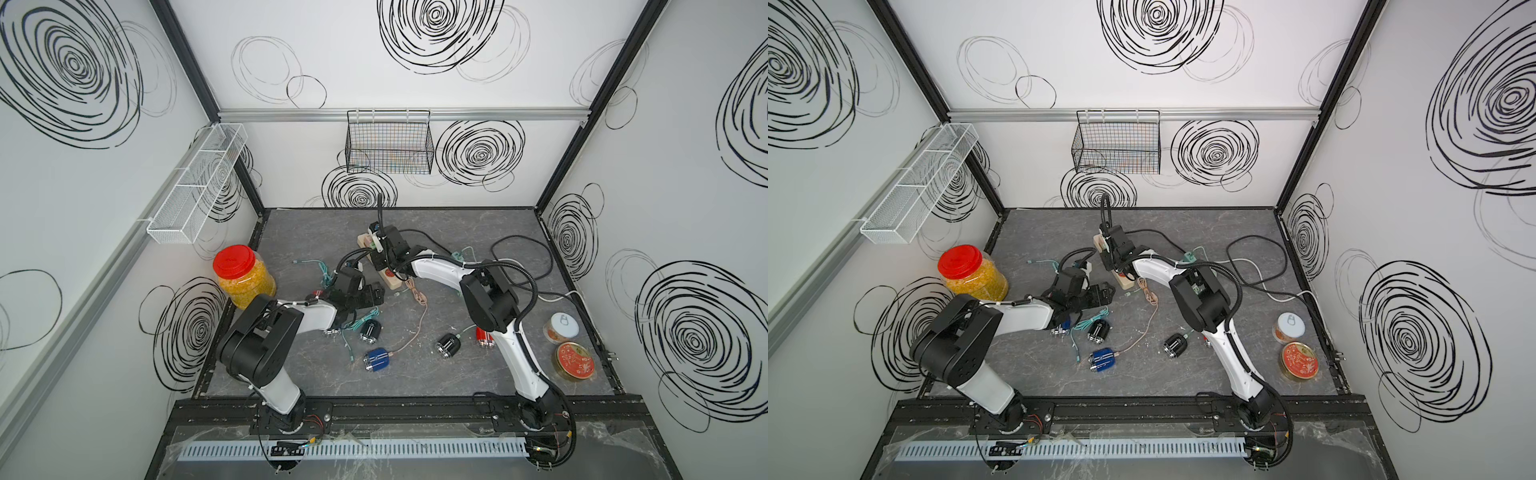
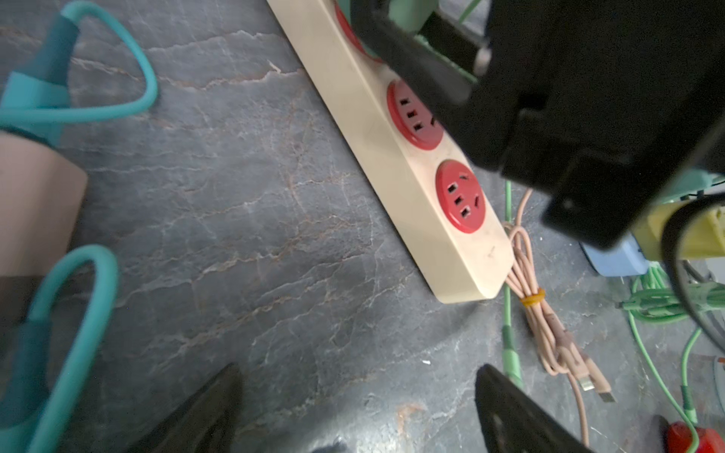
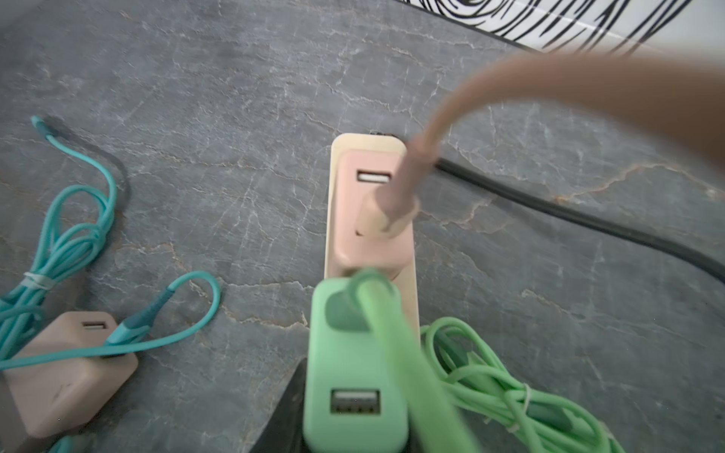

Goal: Unplug the electric shaver
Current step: Remove the plug from the socket.

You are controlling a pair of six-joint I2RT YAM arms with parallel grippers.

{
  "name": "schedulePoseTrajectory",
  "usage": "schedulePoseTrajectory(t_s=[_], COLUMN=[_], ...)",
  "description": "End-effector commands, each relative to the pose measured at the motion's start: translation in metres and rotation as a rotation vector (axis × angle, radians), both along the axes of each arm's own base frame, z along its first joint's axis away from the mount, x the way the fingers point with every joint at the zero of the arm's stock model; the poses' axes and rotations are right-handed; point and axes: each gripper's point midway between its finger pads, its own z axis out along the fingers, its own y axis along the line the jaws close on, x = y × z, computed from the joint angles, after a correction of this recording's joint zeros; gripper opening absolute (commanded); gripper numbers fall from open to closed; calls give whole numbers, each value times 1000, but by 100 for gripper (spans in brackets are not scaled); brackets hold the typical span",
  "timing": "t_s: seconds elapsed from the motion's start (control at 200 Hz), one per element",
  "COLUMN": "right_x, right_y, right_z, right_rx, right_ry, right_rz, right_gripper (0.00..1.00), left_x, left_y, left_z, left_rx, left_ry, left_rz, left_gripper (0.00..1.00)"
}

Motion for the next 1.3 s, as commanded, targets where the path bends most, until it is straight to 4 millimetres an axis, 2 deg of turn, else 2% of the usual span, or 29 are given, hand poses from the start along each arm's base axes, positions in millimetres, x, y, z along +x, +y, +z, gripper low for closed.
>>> schedulePoseTrajectory(t_s=[0.0,0.22,0.425,0.555,0.771,0.856,0.986,1.141,1.296], right_x=[8,-17,-39,-45,-45,-45,-45,-49,-51], right_y=[-17,-49,-59,-60,-59,-58,-56,-54,-54], right_z=[17,8,-3,-3,0,4,7,4,2], right_rx=[-57,-48,-42,-41,-44,-34,-31,-34,-42], right_ry=[-34,-14,12,14,3,-4,-7,-3,-6], right_rz=[-109,-92,-65,-58,-49,-41,-29,-13,-6], right_gripper=[14,15,15,15,15,15,15,15,14], left_x=[-10,11,57,90,136,150,172,188,191], left_y=[10,27,34,31,36,42,39,38,37], left_z=[-6,23,47,44,17,5,6,12,1], left_rx=[21,-24,-50,-28,-48,-1,18,-2,69], left_ry=[14,-49,-57,-10,87,119,112,88,149], left_rz=[37,115,180,191,226,232,214,211,187], left_gripper=[97,98,97,98,97,96,95,94,89])
